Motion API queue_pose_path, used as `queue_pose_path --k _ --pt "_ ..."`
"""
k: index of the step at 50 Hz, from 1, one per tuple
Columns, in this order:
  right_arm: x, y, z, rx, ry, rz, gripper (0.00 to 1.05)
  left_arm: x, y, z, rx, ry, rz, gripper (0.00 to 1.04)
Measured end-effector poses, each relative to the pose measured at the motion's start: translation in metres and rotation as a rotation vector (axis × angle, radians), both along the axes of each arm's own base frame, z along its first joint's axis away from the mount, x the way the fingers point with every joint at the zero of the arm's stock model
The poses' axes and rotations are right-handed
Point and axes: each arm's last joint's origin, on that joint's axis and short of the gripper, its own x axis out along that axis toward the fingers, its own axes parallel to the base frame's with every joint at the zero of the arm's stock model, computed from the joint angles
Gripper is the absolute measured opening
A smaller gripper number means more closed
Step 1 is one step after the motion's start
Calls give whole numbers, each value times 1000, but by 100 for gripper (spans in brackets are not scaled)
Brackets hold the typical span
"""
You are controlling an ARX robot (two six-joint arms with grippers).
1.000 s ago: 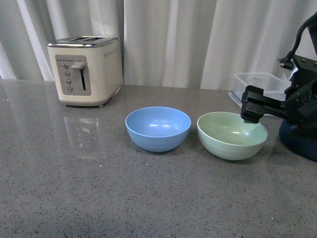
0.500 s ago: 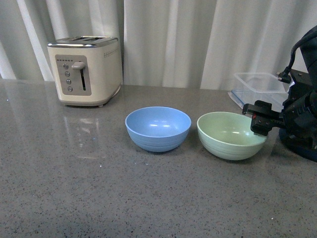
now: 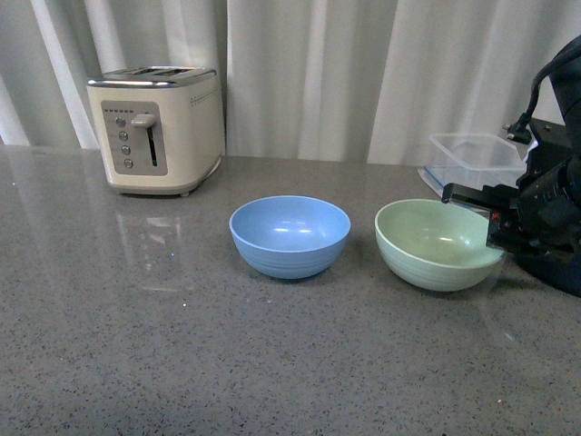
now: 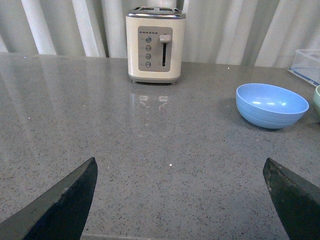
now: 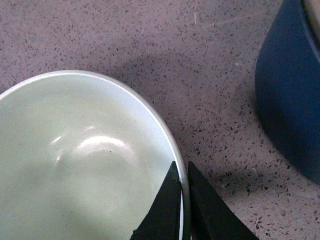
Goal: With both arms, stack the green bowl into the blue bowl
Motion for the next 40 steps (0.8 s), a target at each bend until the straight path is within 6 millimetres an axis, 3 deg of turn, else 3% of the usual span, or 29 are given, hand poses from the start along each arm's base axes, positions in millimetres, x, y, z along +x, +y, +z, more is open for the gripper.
queue_pose_path --k 12,20,25,31,40 --pt "-13 17 44 22 -104 57 1 0 0 0 0 0 0 98" --pt "-14 51 79 43 -191 144 1 0 0 0 0 0 0 98" --pt "-13 74 88 51 -214 195 1 0 0 0 0 0 0 98" --pt "-6 106 89 54 -217 256 1 0 0 0 0 0 0 98" --pt "11 131 54 24 -134 291 1 0 0 0 0 0 0 98"
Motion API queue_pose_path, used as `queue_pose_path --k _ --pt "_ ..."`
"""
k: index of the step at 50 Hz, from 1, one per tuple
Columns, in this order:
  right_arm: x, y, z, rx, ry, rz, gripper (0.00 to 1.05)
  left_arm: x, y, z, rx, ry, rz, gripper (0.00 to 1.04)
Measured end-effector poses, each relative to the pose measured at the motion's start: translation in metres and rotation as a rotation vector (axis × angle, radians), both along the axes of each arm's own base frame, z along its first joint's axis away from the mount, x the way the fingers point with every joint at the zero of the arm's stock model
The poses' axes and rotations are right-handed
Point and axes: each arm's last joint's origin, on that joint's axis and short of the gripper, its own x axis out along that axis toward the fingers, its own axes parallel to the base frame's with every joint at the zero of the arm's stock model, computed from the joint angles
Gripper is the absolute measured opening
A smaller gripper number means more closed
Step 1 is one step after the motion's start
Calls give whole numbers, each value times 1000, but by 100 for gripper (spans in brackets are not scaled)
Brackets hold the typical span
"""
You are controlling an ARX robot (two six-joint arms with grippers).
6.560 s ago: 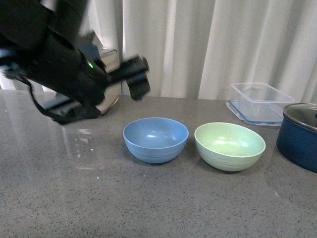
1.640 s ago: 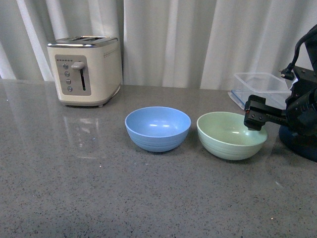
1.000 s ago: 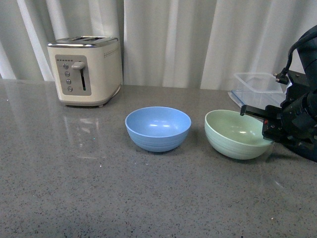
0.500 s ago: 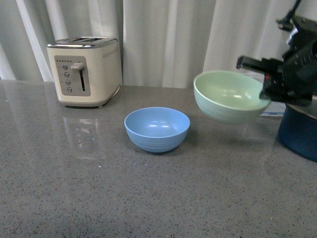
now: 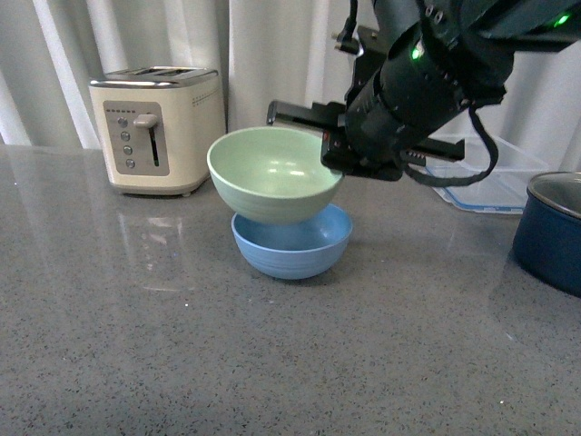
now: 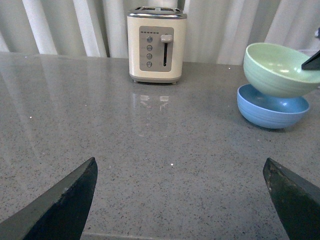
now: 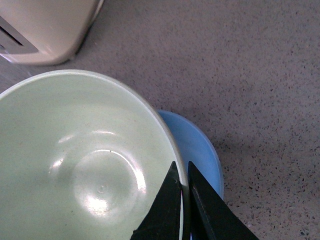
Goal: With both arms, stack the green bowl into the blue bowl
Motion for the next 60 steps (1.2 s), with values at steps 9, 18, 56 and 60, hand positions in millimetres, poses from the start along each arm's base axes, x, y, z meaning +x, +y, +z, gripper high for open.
queue_pose_path --k 9,18,56,60 --pt "10 3 -20 -27 43 -13 1 0 0 0 0 0 0 98" --pt "11 1 -18 -1 24 -8 20 0 0 0 0 0 0 98" --pt "-146 -127 -7 -179 -597 -202 11 0 0 0 0 0 0 98" --pt "-161 -135 -12 -189 -610 -205 0 0 0 0 0 0 0 98"
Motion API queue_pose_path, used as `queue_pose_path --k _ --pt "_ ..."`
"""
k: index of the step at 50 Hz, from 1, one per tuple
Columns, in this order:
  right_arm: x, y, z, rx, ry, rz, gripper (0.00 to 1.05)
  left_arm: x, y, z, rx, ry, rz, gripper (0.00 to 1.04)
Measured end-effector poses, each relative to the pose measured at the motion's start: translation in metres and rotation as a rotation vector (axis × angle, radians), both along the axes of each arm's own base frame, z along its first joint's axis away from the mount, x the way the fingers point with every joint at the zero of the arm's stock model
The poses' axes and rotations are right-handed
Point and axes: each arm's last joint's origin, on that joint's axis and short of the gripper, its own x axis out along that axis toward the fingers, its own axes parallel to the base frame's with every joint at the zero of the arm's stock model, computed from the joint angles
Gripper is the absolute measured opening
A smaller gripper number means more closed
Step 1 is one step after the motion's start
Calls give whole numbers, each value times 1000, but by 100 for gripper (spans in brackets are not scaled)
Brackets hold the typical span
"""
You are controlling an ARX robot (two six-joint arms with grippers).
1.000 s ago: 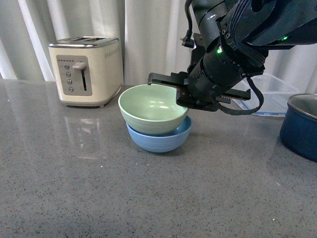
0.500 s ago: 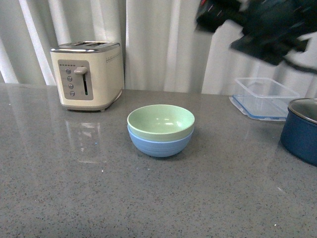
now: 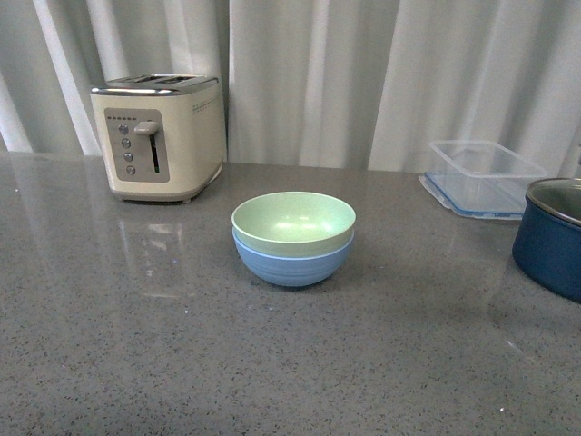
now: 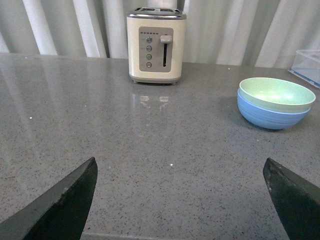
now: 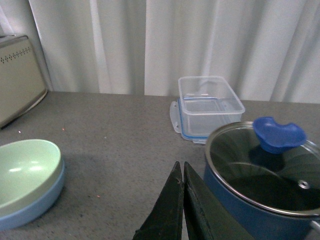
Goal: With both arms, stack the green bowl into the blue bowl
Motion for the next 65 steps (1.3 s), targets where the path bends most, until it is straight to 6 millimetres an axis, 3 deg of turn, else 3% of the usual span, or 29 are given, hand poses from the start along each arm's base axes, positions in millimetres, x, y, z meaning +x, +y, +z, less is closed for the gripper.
queue_pose_path --k 22,36,57,65 --pt "-63 -27 -36 -3 2 -6 1 0 0 0 0 0 0 98" --pt "-86 -41 -47 -2 5 -10 1 0 0 0 0 0 0 98" --pt "-112 -42 -63 -2 4 -7 1 0 0 0 0 0 0 98" --pt "-118 -42 -61 -2 -5 -6 1 0 0 0 0 0 0 98"
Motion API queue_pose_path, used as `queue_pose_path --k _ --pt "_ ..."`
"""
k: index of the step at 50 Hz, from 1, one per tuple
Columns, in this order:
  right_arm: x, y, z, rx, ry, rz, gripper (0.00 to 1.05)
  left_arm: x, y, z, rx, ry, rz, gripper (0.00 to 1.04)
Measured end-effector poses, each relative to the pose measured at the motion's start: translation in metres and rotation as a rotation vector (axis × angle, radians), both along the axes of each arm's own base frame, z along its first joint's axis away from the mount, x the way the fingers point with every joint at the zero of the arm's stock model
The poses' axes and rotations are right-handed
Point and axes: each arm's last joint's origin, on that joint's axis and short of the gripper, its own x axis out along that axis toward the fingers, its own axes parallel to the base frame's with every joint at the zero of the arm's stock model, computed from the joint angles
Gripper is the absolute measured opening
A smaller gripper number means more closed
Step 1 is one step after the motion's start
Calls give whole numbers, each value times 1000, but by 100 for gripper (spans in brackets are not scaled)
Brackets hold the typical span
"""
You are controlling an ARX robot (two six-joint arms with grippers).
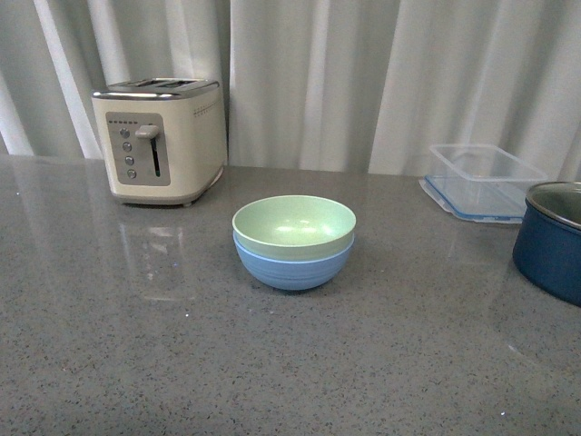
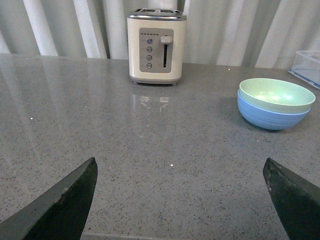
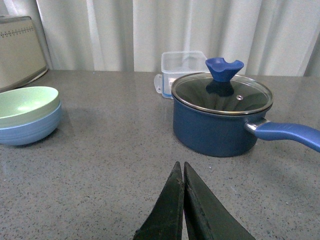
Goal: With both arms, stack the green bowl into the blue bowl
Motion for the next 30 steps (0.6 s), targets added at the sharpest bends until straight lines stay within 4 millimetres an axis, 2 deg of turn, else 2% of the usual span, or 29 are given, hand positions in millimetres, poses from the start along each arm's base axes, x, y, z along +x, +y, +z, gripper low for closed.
queue_pose_path --k 30 --pt "-19 0 2 0 -9 0 1 0 0 0 0 0 0 98"
